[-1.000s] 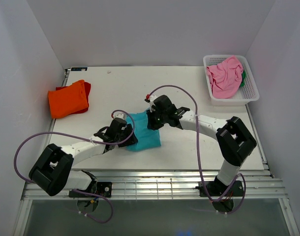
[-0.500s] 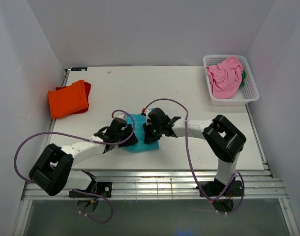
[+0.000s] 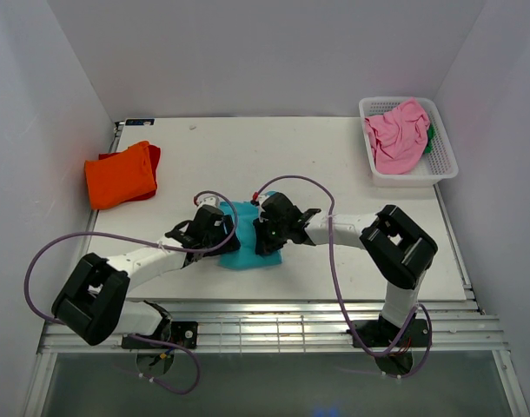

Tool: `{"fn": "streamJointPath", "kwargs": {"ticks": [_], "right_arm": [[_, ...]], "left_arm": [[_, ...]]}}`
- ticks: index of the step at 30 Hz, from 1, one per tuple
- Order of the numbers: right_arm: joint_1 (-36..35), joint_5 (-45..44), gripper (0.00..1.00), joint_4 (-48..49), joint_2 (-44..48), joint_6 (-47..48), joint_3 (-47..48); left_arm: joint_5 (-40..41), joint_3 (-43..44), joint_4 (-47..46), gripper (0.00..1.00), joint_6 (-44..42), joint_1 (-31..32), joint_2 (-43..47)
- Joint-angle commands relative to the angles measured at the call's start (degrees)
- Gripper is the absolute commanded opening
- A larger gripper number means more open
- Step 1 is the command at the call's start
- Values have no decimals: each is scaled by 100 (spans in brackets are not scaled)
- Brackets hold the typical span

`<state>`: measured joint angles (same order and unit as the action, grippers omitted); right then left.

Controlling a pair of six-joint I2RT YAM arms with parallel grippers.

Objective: Fold and stack the t-shirts
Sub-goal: Put the neatly folded tshirt into the corner of the board with the left arm

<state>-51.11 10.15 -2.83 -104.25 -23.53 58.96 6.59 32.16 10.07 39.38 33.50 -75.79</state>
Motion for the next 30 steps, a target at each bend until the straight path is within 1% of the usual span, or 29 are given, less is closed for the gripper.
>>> {"fn": "streamJointPath", "kwargs": {"ticks": [1, 6, 12, 13, 16, 17, 21, 25, 30], "right_arm": [[-101, -163, 8, -754, 27, 77, -271], [-109, -189, 8, -798, 89, 129, -253], [-110, -215, 8, -868, 89, 164, -166], [-118, -215, 8, -877, 80, 164, -157], [-118, -207, 8, -903, 54, 173, -113], [-118, -215, 8, -903, 36, 191, -95], [-118, -189, 8, -912, -34, 208, -25], [-136, -180, 8, -903, -96, 208, 45], [-162, -189, 8, -947, -114, 226, 107]], "left_arm": [[176, 97, 163, 76, -167, -194, -190], [-184, 114, -294, 77, -272, -501, -585], [-650, 247, -733, 77, -229, -537, -1043], [-955, 212, -795, 77, -202, -546, -1069], [-1203, 89, -962, 77, -141, -537, -1070], [-1352, 62, -1145, 77, -132, -537, -1035], [-1616, -70, -1217, 77, -141, -476, -903], [-1749, -105, -1217, 77, -176, -388, -894], [-1836, -79, -1349, 77, -106, -212, -1096]]}}
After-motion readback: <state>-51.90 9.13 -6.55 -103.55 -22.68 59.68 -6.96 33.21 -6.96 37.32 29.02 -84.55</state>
